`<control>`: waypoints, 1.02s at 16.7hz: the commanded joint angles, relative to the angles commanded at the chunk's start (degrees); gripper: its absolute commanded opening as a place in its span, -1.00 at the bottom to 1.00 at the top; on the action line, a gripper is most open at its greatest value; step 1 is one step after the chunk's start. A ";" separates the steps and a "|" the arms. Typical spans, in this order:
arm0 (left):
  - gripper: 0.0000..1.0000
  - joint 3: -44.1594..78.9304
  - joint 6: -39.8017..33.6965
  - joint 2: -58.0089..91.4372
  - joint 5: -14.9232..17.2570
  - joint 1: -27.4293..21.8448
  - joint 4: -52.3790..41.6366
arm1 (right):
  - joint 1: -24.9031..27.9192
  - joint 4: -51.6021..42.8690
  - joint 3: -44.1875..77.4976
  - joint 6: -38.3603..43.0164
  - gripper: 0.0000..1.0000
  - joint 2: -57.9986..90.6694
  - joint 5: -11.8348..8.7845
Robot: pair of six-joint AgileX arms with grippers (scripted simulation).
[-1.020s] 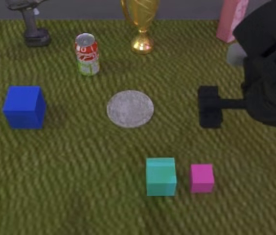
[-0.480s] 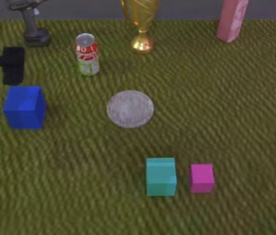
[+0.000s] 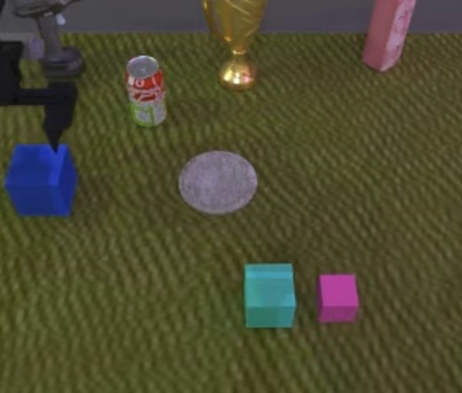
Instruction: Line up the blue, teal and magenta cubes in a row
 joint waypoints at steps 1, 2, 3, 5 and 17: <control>1.00 1.67 -0.06 1.63 0.00 -0.05 -0.85 | -0.77 1.90 -0.89 -0.61 1.00 -2.00 -0.36; 1.00 2.95 -0.11 2.81 0.00 -0.08 -1.48 | -1.30 3.22 -1.46 -1.02 1.00 -3.37 -0.62; 1.00 3.66 -0.13 3.39 0.01 -0.11 -1.84 | -1.60 3.96 -1.75 -1.25 1.00 -4.14 -0.76; 1.00 3.85 -0.14 3.54 0.01 -0.11 -1.93 | -1.68 4.15 -1.82 -1.30 1.00 -4.33 -0.80; 1.00 -7.33 0.03 7.81 0.05 0.00 13.88 | -1.68 4.15 -1.82 -1.30 1.00 -4.33 -0.80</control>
